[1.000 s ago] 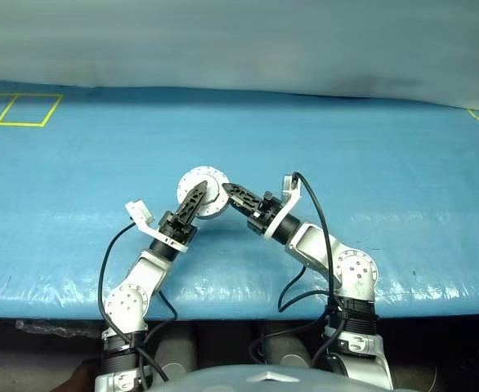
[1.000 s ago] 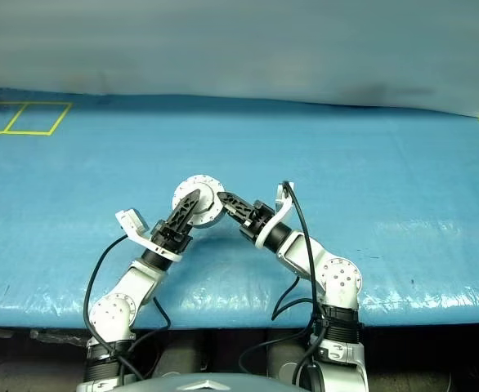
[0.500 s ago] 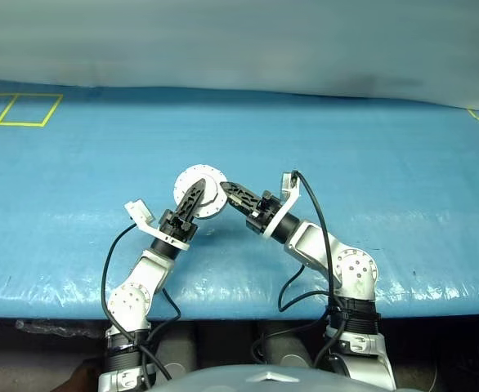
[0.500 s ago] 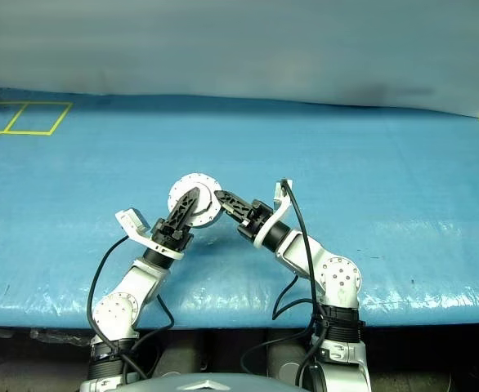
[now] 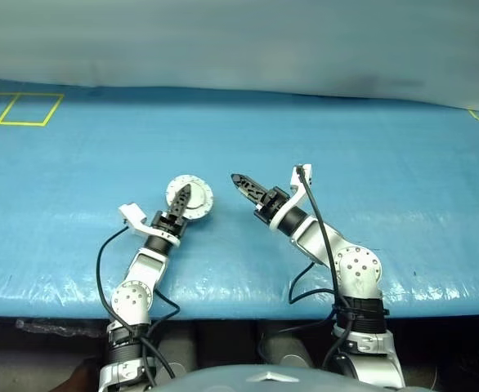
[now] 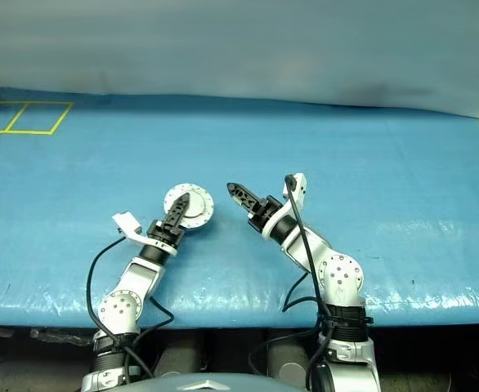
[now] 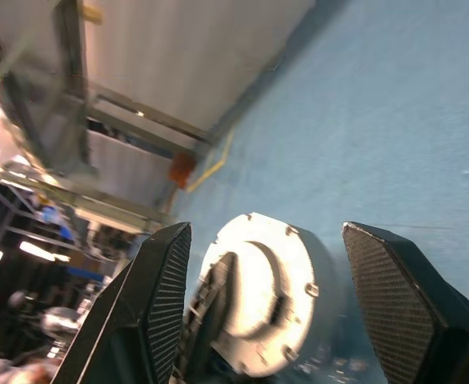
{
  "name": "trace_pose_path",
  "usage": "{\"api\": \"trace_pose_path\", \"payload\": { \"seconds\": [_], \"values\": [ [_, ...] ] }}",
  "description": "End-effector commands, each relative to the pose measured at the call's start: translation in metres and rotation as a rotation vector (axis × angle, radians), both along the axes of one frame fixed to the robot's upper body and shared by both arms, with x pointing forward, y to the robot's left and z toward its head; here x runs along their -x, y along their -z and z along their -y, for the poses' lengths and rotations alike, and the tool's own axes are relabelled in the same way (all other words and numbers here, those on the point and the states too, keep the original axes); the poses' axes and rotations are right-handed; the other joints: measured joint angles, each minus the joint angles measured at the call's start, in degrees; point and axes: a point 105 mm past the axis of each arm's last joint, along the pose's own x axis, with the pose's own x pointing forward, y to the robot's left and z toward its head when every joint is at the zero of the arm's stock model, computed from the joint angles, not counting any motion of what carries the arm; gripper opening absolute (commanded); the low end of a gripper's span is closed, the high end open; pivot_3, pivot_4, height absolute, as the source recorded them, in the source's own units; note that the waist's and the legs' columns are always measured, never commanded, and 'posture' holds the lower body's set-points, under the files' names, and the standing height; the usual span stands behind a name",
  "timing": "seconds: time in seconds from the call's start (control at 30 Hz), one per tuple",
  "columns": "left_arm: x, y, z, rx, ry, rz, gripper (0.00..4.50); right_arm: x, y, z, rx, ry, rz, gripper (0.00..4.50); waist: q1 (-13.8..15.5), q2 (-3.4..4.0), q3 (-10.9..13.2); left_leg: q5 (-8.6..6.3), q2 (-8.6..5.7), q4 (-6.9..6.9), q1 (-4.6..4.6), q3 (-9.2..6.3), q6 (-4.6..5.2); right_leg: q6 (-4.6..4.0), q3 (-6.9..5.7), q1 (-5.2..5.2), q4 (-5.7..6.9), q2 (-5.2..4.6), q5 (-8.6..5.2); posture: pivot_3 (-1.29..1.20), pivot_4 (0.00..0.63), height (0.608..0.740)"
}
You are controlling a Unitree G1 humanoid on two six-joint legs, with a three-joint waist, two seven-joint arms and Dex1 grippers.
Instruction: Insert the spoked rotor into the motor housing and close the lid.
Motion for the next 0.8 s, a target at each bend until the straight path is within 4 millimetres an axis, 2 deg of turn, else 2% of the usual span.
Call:
{"api": "trace_pose_path", "payload": {
  "seconds": [0.03, 0.17, 0.23, 0.47, 0.63, 0.73, 0.8],
  "values": [
    [-0.015, -0.035, -0.045, 0.016, -0.306, 0.091, 2.83, -0.003, -0.009, 0.005, 0.025, 0.028, 0.057, 3.20, 0.0, -0.01, 0.0, 0.00, 0.00, 0.01, 0.00, 0.00, 0.00, 0.01, 0.01, 0.00, 0.01, 0.01, 0.01, 0.00, 0.150, 0.740],
    [-0.019, -0.041, -0.087, 0.009, -0.514, 0.062, 2.83, -0.005, -0.011, 0.009, 0.018, 0.041, 0.063, 3.20, 0.3, -0.04, 0.0, 0.00, -0.02, 0.00, -0.01, 0.00, 0.00, 0.22, 0.03, 0.07, -0.06, 0.00, 0.14, 0.00, 0.150, 0.740],
    [-0.021, -0.039, -0.101, -0.013, -0.593, 0.017, 2.83, -0.005, -0.011, 0.010, 0.017, 0.046, 0.063, 3.20, 0.5, -0.05, 0.0, 0.00, -0.05, 0.00, -0.02, 0.00, 0.00, 0.28, 0.04, 0.07, -0.08, -0.02, 0.17, 0.00, 0.150, 0.740],
    [-0.031, -0.027, -0.124, -0.079, -0.715, -0.088, 2.83, -0.005, -0.009, 0.011, 0.022, 0.056, 0.059, 3.20, 1.1, -0.22, 0.1, 0.00, -0.06, 0.03, -0.04, -0.05, 0.00, 0.33, 0.01, 0.07, -0.06, -0.01, 0.20, 0.00, 0.150, 0.740],
    [-0.021, -0.023, -0.148, -0.137, -0.833, -0.128, 2.83, -0.005, -0.009, 0.012, 0.027, 0.058, 0.057, 3.20, 1.1, -0.27, 0.1, 0.01, -0.05, 0.05, -0.03, -0.02, 0.00, 0.35, 0.02, 0.08, -0.06, -0.01, 0.22, 0.00, 0.150, 0.740],
    [-0.011, -0.022, -0.158, -0.202, -0.880, -0.146, 3.48, -0.004, -0.009, 0.011, 0.013, 0.051, 0.049, 3.23, 1.0, -0.27, 0.1, 0.00, -0.04, 0.00, -0.01, -0.04, 0.00, 0.40, 0.01, 0.07, -0.02, 0.00, 0.26, 0.00, 0.150, 0.740],
    [-0.001, -0.024, -0.168, -0.240, -0.954, -0.160, 4.14, -0.004, -0.008, 0.010, 0.013, 0.045, 0.044, 3.23, 1.2, -0.27, 0.1, 0.00, -0.04, -0.01, 0.01, -0.04, 0.00, 0.40, 0.01, 0.07, 0.01, -0.01, 0.26, 0.00, 0.150, 0.740]
  ]
}}
